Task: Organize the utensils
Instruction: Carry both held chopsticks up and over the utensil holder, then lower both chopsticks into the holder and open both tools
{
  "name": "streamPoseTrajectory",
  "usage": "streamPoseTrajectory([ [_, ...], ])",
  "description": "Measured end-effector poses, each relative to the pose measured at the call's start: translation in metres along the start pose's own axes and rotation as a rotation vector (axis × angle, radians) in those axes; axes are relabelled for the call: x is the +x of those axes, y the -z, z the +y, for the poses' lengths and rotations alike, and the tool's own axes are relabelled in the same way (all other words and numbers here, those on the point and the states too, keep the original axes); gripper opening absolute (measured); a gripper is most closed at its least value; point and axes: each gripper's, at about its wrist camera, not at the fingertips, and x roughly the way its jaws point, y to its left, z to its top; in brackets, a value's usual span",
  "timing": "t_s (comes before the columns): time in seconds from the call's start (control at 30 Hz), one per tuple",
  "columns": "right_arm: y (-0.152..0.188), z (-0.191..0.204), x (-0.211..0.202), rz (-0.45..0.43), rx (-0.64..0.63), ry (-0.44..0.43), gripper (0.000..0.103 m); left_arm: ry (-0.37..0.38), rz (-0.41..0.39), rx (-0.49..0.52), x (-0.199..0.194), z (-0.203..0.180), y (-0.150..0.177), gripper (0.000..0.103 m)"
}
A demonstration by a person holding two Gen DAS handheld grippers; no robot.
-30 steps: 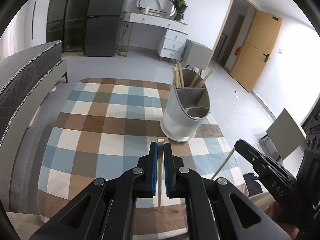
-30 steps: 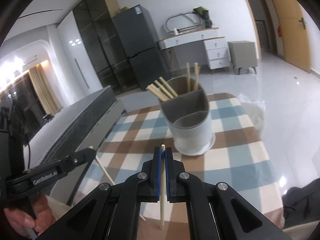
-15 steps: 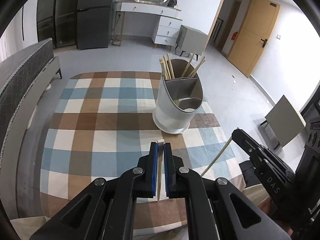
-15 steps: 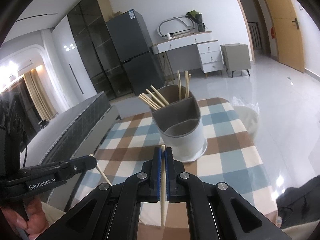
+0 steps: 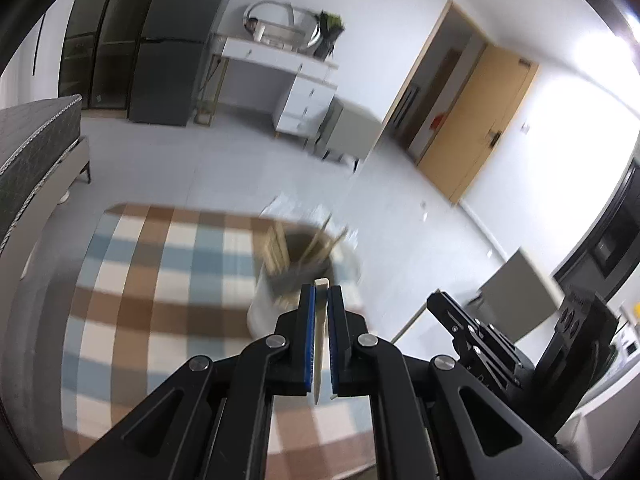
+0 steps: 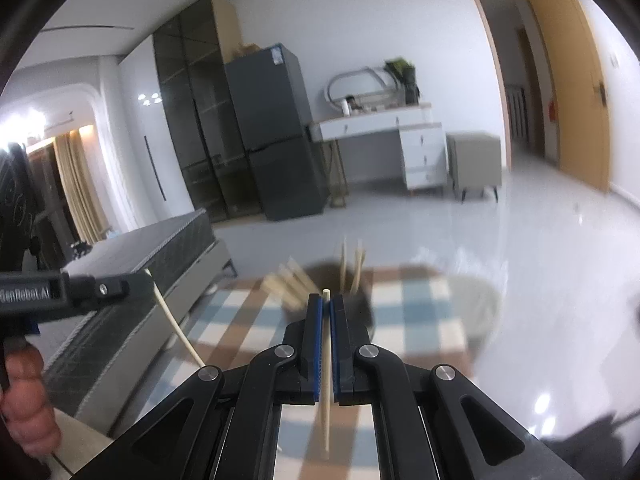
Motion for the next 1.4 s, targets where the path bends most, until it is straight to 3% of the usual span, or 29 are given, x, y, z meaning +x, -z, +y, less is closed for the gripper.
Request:
streamPoseTrajectory([
  [0.27,-0.088,0.005,0.014,-0.077,-0.135,-0.023,0.003,0.042,-0.108,-0.076,0.015,0.008,-0.063,0.001],
  [0.57,-0.131,0.026,0.069,-0.083,-0.190,-0.077,0.003,0.039,-0.142,-0.140,0.050,0.042,-0.092,0.001],
  [0.93,-0.119,0.044,0.135,0.008,-0.280,-0.131,0.003,0.024,-0.093,-0.141,0.091,0.064,-0.084,0.001],
  [1.4,-0.073,0.017,0.157,0.125,-0.264,-0.117,0.003,-0.003,-0.016,-0.074,0.104,0.050,-0.067,0.001],
])
